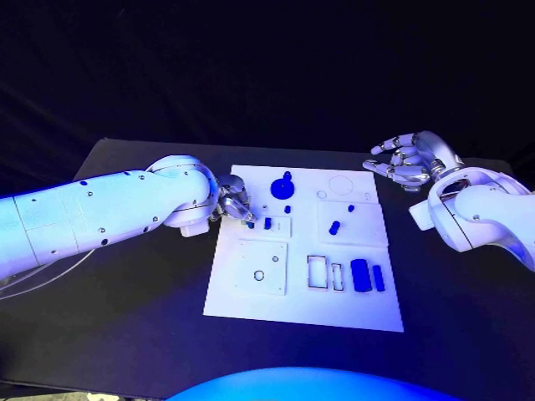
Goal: Assemble the parts on the task board
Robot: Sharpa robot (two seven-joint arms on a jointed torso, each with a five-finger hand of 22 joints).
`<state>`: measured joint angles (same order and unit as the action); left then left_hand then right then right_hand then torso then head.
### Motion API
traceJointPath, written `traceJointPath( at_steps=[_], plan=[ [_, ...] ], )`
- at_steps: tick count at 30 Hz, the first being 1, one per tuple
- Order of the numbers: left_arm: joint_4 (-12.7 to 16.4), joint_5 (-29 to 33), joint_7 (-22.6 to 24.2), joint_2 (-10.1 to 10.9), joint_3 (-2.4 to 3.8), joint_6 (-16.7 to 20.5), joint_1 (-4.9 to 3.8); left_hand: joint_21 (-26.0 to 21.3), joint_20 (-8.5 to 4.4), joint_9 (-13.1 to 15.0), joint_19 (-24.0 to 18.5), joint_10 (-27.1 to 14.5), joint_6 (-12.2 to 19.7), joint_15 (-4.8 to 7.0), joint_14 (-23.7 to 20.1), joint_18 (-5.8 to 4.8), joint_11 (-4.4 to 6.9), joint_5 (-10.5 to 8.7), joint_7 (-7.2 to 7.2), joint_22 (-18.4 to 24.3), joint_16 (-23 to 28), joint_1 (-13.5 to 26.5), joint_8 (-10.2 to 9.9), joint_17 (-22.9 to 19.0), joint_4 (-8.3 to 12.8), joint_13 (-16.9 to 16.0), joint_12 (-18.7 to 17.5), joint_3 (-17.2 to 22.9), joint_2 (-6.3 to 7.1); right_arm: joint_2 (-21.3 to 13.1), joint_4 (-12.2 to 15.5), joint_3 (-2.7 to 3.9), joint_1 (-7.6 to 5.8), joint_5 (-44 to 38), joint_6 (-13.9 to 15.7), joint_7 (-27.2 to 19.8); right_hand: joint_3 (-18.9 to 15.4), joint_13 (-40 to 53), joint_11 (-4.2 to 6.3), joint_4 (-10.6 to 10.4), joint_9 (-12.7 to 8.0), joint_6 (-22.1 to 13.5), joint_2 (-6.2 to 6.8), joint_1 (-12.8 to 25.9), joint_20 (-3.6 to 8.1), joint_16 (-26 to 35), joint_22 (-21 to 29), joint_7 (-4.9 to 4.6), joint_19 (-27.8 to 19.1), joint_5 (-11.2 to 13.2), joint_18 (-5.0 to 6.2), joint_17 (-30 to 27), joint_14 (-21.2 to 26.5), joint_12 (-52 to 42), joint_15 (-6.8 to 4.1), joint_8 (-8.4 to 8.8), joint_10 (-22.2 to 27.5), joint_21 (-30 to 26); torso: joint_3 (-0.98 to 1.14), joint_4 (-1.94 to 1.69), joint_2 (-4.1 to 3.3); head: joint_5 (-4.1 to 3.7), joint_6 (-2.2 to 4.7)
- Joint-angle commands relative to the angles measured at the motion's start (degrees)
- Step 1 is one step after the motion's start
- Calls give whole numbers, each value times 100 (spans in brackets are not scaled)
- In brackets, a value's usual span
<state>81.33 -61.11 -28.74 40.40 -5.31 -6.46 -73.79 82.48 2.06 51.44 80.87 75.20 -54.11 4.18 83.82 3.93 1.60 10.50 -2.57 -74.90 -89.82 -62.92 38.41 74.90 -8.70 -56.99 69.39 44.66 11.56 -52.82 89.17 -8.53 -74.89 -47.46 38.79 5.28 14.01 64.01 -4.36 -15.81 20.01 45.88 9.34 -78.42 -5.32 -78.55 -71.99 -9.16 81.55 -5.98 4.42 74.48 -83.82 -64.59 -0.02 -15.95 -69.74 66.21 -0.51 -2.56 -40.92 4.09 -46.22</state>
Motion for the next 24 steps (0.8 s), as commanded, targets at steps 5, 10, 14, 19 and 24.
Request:
traceJointPath(
  at_steps=[5, 10, 14, 19, 24],
  plan=[
    [8, 126, 49, -50, -19, -8, 21, 15, -19, 12, 17, 55, -13, 47, 618, -61, 19, -43, 49, -116, -18, 73, -36, 1510, 678, -26, 6, 590, -24, -11, 21, 1, 2, -66, -64, -67, 10, -9, 13, -25, -4, -38, 6, 57, 4, 39, 7, -12, 46, -10, 68, 4, -211, -13, -41, -12, 26, -43, -2, -4, 1, -11, -16],
    [-3, 130, 49, -51, -22, -23, 32, 8, -27, 11, 13, 50, -20, 57, 618, -59, 31, -53, 67, -109, -18, 143, -43, 1510, 615, -22, -2, 468, 6, -14, 23, 1, 2, -68, -62, -67, 10, -9, 13, -25, -4, -38, 6, 57, 4, 39, 7, -12, 46, -10, 68, 4, -211, -13, -41, -12, 26, -43, -2, -5, 6, -14, -36],
    [-17, 131, 50, -51, -23, -31, 38, 6, -37, 4, 16, 49, -45, 70, 618, -61, 44, -64, 91, -113, -18, 221, -51, 1510, 528, -34, 0, 296, 41, -16, 22, 1, 2, -68, -61, -68, 10, -9, 13, -25, -4, -38, 6, 57, 4, 39, 7, -12, 46, -10, 68, 4, -211, -13, -41, -12, 26, -43, -1, -4, 8, -13, -36],
    [-39, 131, 49, -55, -24, -42, 42, -1, -58, -19, 19, 40, -104, 88, 618, -61, 62, -97, 109, -113, -18, 320, -76, 1510, 335, -57, 4, -132, 67, -15, 20, 1, 2, -69, -61, -71, 11, -15, 13, -22, -5, -42, 8, 56, 5, 42, 16, -12, 44, -10, 70, 2, -211, -8, -41, -14, 31, -55, -2, -3, 8, -14, -41],
    [-66, 131, 47, -57, -25, -38, 44, -11, -62, -30, 12, 21, -113, 89, 618, -58, 62, -95, 107, -100, -18, 344, -92, 1510, 255, -38, -15, -268, 55, -15, 16, 1, 2, -69, -62, -72, 10, -10, 12, -22, -5, -43, 9, 57, 5, 39, 12, -12, 46, -10, 69, 7, -212, -14, -41, -14, 27, -50, -1, -3, 7, -16, -40]
  ],
)
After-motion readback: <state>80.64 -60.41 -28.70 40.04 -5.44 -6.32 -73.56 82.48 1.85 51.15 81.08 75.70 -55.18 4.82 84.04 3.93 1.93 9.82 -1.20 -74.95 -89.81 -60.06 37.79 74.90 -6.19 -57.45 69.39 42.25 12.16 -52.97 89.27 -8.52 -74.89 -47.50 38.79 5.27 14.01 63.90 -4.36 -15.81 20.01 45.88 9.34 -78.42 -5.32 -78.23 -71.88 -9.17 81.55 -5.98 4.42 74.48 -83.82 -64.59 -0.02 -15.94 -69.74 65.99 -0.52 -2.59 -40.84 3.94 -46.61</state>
